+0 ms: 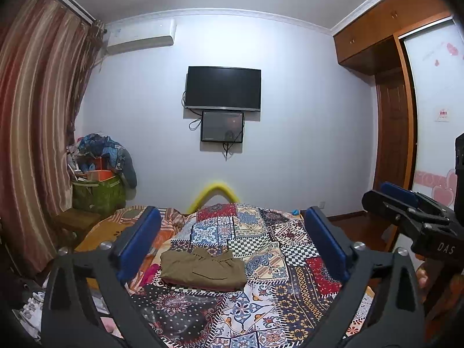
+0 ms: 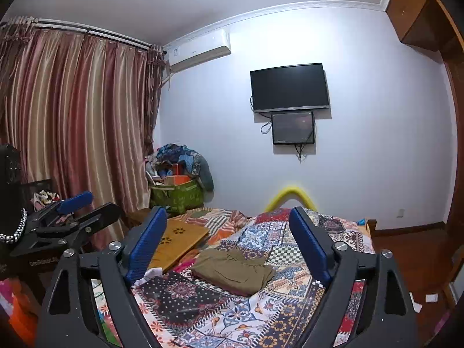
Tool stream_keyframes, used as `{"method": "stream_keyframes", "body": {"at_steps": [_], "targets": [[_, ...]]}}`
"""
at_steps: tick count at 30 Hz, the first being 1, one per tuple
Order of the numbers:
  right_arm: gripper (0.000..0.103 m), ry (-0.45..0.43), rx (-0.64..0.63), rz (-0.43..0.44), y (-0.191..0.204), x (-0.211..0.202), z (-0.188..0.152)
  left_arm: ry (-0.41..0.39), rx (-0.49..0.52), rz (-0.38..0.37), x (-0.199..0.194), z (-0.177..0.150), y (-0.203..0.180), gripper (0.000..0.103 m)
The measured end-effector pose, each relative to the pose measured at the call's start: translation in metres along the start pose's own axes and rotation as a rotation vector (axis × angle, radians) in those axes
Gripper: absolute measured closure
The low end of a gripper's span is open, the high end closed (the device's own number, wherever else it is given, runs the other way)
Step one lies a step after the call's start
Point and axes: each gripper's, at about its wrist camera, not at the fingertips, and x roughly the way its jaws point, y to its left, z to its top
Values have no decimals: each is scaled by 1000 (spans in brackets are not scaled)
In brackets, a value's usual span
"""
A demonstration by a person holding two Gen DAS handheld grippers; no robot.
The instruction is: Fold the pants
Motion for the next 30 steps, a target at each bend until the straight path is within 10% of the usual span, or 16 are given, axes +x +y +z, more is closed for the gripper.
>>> {"method": "stream_keyframes", "body": {"at_steps": [3,30], "targets": [[0,-7,15,-21,0,-5,-2,2,0,1,-6,-2,-2,0],[0,3,-6,-79,6,-21,-12,37,-17,-2,1,-16,-2,0]]}}
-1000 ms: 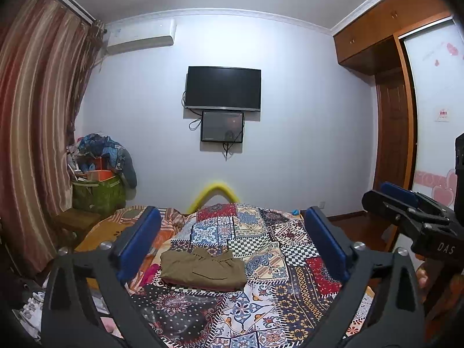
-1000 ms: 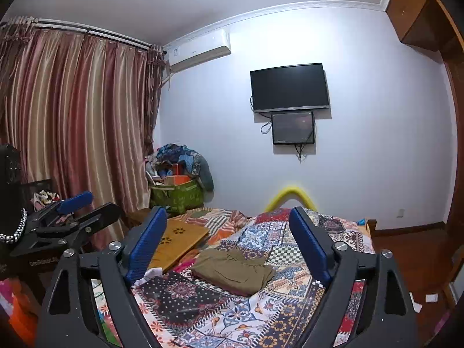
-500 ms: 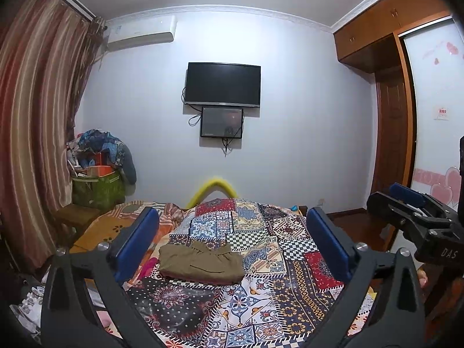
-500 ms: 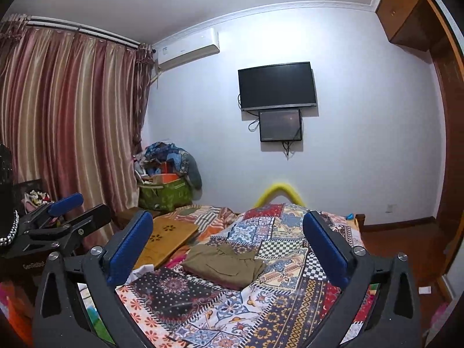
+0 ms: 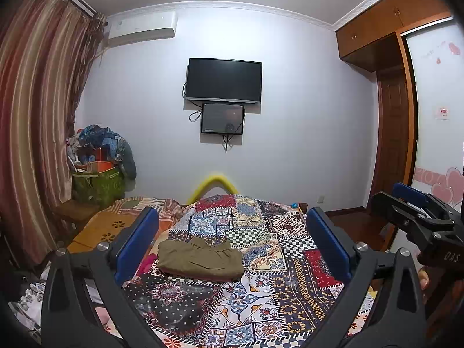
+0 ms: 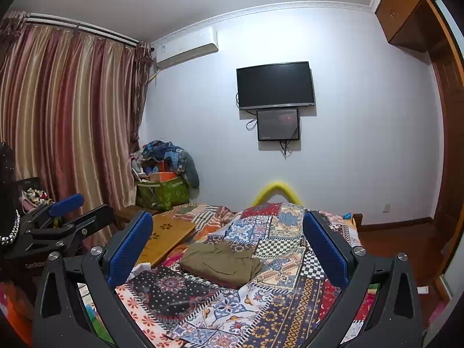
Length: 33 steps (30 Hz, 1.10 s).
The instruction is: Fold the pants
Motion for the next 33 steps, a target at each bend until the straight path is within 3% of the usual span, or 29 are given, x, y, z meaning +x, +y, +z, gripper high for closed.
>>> {"method": "stream_keyframes", "body": {"at_steps": [33], "targets": [[0,-6,9,8,-3,-7,5,4,-9,-25,-1,-3,-1,0]]}}
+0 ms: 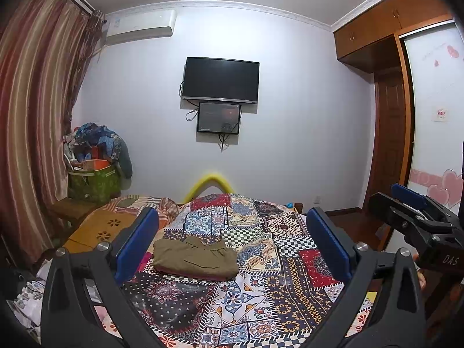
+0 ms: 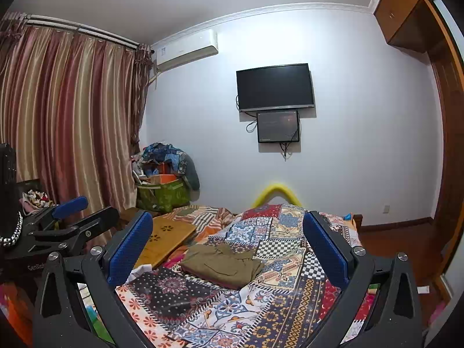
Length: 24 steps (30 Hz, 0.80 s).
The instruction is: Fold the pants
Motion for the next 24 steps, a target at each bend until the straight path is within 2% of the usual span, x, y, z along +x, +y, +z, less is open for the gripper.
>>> {"method": "stream_keyframes", "body": {"at_steps": [24], "targets": [[0,-1,5,2,0,0,1,13,3,-15,1,1,1,0]]}}
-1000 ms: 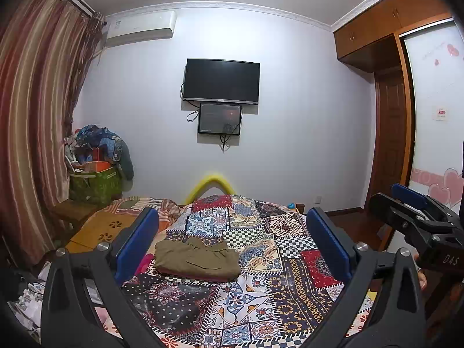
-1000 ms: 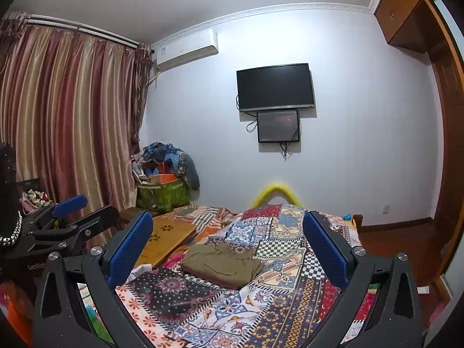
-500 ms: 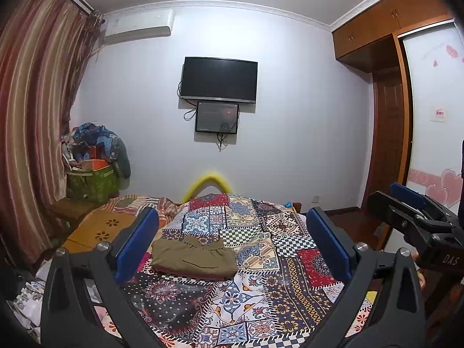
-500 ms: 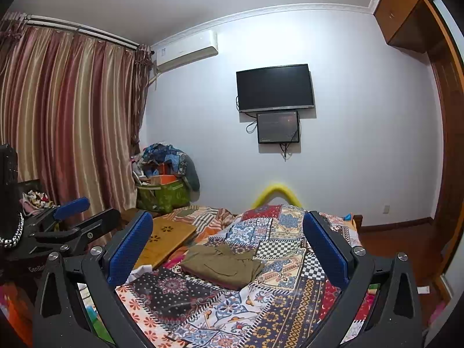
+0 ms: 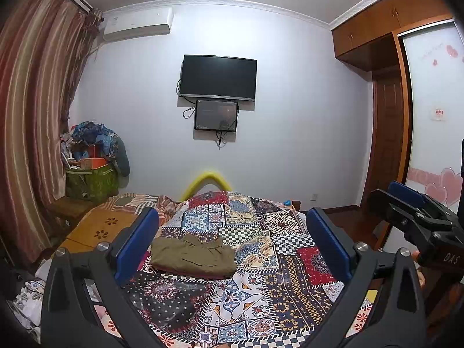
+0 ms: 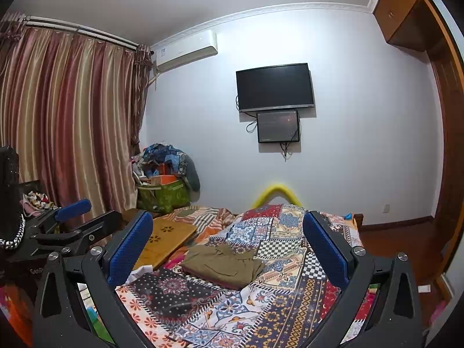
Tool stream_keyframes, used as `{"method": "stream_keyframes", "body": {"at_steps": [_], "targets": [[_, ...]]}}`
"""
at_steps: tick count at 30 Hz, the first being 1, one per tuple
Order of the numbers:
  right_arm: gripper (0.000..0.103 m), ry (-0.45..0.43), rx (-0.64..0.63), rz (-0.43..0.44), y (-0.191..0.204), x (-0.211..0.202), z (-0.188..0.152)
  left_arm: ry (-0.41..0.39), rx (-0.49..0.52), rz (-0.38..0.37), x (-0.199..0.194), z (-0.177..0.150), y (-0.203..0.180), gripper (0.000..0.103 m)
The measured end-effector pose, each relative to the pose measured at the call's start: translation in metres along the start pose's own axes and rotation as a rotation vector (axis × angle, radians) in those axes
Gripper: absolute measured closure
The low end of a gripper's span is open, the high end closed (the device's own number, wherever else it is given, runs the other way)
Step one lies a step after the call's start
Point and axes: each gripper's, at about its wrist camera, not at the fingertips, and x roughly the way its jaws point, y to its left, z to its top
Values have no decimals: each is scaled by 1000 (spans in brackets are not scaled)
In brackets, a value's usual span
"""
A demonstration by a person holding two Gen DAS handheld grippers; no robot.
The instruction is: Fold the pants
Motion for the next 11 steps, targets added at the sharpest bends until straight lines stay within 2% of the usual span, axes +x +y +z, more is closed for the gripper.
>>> {"method": "stream_keyframes", "body": {"at_steps": [11], "targets": [[0,6,3,-2,-1,2,0,3,2,-3,1,-2,0,0]]}}
